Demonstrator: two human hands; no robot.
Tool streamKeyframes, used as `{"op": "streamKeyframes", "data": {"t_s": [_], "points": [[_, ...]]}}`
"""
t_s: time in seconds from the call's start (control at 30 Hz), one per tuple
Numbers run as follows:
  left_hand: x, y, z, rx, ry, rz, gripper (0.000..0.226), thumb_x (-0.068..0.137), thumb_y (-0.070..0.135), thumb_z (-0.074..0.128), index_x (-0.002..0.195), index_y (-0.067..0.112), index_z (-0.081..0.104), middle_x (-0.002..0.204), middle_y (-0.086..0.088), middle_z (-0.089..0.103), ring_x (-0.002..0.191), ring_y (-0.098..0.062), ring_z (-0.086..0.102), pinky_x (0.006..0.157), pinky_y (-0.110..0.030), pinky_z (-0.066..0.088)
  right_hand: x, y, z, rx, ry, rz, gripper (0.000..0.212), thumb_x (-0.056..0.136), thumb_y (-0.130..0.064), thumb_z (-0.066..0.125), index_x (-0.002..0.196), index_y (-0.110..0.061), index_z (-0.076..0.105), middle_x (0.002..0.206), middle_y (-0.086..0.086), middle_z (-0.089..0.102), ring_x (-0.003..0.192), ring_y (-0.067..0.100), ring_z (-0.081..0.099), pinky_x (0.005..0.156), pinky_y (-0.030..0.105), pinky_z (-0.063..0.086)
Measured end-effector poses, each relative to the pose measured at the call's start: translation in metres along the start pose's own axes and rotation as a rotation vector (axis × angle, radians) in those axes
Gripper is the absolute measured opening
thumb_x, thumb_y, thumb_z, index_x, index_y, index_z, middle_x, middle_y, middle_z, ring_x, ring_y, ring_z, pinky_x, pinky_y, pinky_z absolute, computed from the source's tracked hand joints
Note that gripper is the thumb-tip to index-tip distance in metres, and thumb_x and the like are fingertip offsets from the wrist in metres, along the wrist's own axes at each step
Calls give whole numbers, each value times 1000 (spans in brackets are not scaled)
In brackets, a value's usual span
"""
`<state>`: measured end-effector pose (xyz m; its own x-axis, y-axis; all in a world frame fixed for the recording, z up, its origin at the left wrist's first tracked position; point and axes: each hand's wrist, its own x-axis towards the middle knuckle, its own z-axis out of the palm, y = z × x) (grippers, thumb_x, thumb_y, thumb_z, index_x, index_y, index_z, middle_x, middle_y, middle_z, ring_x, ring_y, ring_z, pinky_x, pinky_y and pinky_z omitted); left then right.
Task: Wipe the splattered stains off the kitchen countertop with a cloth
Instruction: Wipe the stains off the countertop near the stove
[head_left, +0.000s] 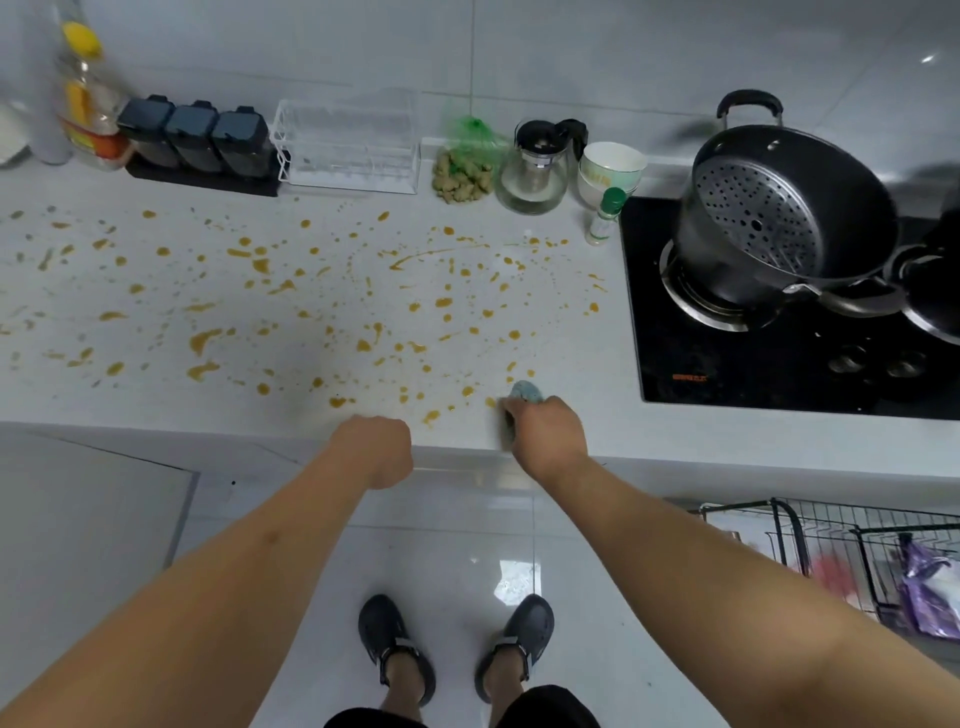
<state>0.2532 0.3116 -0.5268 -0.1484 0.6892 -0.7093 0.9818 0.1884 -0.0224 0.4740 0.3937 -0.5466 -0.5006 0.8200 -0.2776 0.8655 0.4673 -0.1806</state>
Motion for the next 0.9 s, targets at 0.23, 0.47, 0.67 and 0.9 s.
{"op": "streamKeyframes", "data": {"t_s": [0.23,0.47,0.67,0.9], "points": [[-12,-15,9,-109,86,-36,15,94,26,54,94,14,63,93,-3,65,79,-20,62,64,-32,50,-3,27,12,-21,0,181,53,86,-15,57,138,-19,50,137,8,45,120,35,42,98,42,42],[-17,-51,33,-539,420,-431,24,97,31,56,100,8,61,104,-11,65,85,-28,61,67,-34,49,19,-26,18,110,-87,118,53,90,-13,58,143,-10,52,142,13,38,116,39,46,95,43,49],[-11,-82,36,-504,303,-602,45,100,54,52,81,14,59,78,-1,60,66,-19,55,63,-30,44,12,-19,16,-104,-43,115,40,89,-19,54,129,-13,57,129,13,41,111,34,43,83,43,52],[-2,-86,34,-400,134,-637,67,94,71,49,124,15,69,118,-9,65,106,-31,62,92,-41,47,27,-32,13,94,-106,246,58,90,-20,58,146,-13,45,131,11,47,102,34,61,81,38,52]]}}
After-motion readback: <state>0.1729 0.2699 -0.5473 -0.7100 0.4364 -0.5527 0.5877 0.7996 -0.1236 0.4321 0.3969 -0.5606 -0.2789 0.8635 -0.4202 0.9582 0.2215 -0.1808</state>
